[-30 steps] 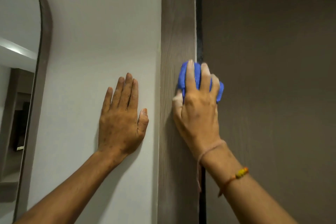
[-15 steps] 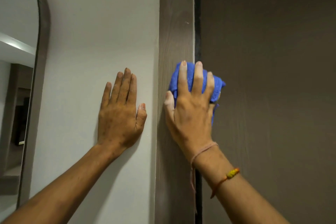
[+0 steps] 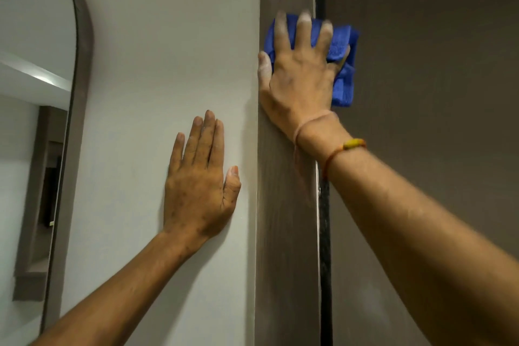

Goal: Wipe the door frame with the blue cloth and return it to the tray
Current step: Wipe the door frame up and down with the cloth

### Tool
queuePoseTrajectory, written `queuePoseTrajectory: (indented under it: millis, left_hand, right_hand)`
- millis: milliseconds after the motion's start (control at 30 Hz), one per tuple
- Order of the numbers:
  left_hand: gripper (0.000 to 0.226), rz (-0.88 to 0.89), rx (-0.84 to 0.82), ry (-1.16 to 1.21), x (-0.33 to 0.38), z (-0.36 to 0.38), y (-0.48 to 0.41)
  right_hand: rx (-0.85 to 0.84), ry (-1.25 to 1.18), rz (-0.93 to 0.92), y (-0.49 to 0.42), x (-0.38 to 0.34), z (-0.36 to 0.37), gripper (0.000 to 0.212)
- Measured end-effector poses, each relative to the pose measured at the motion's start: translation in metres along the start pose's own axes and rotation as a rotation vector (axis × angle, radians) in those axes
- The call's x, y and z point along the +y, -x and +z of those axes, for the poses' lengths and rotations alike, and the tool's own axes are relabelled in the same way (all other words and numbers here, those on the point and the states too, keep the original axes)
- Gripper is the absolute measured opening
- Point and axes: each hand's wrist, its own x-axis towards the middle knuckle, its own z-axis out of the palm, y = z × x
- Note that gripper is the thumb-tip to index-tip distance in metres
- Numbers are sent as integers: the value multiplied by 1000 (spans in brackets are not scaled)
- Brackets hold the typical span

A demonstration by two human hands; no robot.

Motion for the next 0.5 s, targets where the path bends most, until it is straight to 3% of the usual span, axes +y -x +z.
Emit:
queuePoseTrajectory:
  millis: [233, 367, 500]
  left_hand:
    - [69, -1, -19, 5, 1, -2, 0]
    - [69, 4, -18, 3, 1, -3, 0]
    - [69, -2, -17, 4, 0, -2, 1]
  right_hand:
    - [-90, 37, -65, 130, 0, 6, 63]
    - [-77, 60, -132, 62, 1, 6, 63]
    - [-64, 60, -63, 1, -6, 3, 62]
